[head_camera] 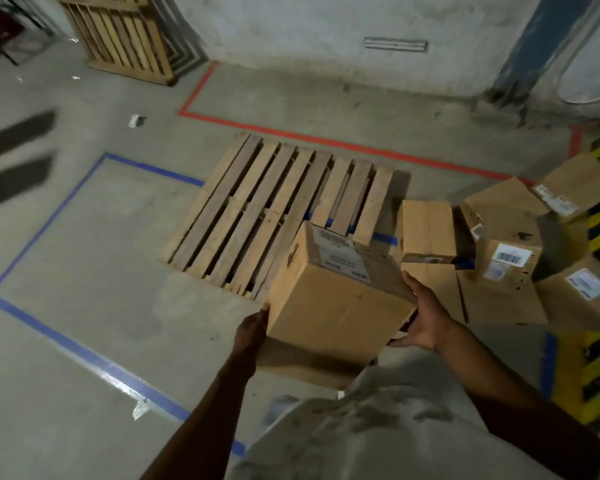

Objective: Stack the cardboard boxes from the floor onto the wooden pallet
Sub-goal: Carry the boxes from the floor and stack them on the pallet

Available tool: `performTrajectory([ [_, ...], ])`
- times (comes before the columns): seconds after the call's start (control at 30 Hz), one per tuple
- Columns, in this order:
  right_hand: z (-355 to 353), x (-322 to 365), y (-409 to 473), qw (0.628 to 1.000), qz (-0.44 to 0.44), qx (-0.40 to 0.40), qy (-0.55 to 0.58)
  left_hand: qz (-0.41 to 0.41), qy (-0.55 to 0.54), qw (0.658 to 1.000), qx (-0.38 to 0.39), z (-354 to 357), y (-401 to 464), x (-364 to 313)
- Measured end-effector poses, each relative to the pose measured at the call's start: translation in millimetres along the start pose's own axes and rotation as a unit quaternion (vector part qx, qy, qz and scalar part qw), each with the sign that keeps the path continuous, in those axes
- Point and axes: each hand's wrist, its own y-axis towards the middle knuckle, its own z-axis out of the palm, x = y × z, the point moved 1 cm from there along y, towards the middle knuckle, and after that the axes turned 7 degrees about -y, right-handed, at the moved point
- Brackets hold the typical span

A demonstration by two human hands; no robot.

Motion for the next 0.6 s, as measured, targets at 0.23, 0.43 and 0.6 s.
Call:
performTrajectory([
  [0.23,96,51,40,0.997,-0.057,0.057,-0.019,-0.043,-0.053,0.994,0.087,-50,89,-99],
  [0.43,191,48,97,0.985,-0.167,-0.033,-0.038,-0.094,-0.118,0.949,0.276,-82,228,-178],
  [0.6,283,43,164,0.974,-0.143,-0.161,0.071,-0.048,-0.029,0.934,0.352,-92,350,-218],
])
